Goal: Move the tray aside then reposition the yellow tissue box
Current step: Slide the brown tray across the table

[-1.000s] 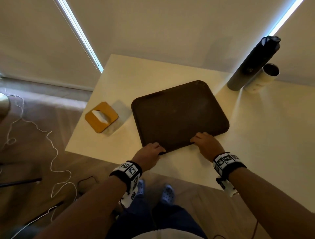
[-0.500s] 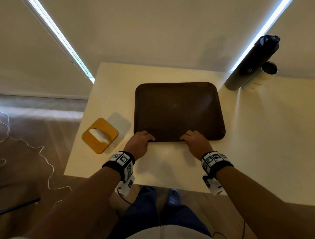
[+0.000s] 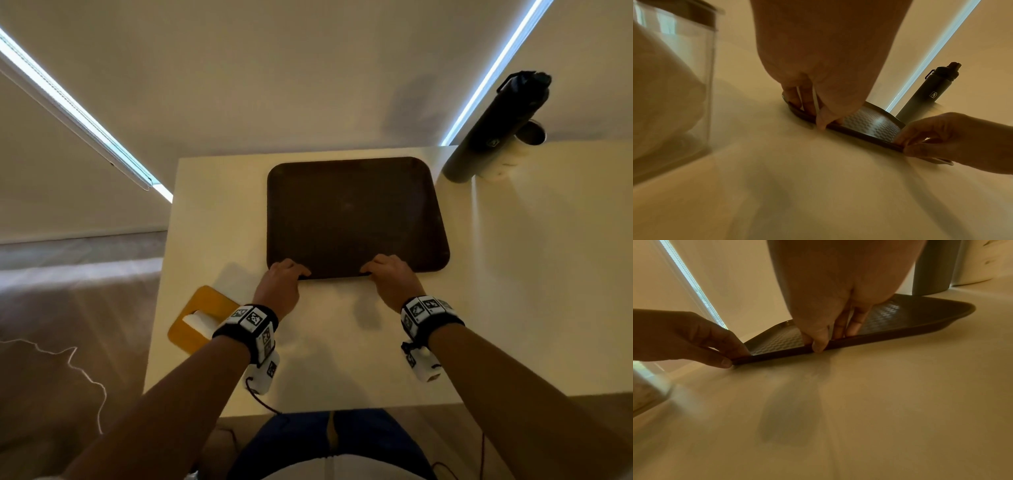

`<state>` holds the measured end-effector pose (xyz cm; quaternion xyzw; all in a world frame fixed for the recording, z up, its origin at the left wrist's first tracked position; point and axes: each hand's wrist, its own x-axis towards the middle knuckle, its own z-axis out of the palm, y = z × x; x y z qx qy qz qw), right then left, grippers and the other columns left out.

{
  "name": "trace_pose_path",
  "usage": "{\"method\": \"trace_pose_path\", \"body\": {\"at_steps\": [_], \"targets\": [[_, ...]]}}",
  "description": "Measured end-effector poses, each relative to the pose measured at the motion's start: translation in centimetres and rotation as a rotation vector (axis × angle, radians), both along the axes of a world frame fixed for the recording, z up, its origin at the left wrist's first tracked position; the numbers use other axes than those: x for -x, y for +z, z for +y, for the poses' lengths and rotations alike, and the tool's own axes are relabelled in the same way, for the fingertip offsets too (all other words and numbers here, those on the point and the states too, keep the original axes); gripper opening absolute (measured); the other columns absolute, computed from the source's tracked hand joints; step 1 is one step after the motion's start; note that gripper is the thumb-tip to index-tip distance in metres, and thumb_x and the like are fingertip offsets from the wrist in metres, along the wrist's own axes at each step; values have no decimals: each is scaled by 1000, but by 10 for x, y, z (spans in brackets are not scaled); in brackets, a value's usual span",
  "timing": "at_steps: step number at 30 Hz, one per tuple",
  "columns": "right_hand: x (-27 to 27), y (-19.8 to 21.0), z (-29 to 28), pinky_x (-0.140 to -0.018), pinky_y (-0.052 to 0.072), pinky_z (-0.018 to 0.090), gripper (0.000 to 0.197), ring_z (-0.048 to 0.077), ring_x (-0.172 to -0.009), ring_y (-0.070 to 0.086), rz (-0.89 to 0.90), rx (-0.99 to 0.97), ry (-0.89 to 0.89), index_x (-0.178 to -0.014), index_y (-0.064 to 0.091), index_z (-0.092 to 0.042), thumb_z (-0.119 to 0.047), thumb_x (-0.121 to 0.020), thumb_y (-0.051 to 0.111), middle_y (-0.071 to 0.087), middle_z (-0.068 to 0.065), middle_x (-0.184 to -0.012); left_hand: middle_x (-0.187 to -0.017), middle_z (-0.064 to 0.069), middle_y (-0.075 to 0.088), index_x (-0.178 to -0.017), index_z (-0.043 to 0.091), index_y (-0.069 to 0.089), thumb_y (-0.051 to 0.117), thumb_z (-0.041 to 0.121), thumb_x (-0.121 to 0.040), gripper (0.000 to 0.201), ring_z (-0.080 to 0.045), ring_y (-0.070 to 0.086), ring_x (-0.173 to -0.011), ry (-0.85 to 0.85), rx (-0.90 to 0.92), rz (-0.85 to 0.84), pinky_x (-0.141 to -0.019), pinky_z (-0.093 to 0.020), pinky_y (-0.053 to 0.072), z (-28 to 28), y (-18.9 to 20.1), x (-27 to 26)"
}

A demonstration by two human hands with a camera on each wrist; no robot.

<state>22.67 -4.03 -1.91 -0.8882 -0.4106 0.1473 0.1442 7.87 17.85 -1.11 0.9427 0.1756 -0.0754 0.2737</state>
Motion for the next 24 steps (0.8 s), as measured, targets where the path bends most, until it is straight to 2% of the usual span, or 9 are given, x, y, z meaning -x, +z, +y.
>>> {"method": "trace_pose_path", "body": {"at_steps": [17,20,24], "targets": [[-6,-2,0,-70,50,43,24,28,-83,56,19,-22,6,-105,69,-15,-2,-86,62,65,7,-98,-120,-8,62,-119,18,66,53,-5,-90,40,-25,54,-106,61,30,3,-94,-40,49,-2,-1,-2],[-7,-1,1,-74,50,42,23,27,-87,56,22,2,10,-107,67,-17,-7,-87,61,64,6,-102,-123,-6,58,-122,19,63,59,6,-90,34,-24,53,-109,83,36,-22,-94,-38,48,-3,1,0],[-2,5,10,-84,48,42,27,24,-97,55,56,43,62,-118,60,-20,-23,-91,57,60,5,-112,-123,-5,58,-125,19,59,64,22,-92,34,-23,54,-112,97,-7,-126,-95,-38,47,-5,9,12]]}}
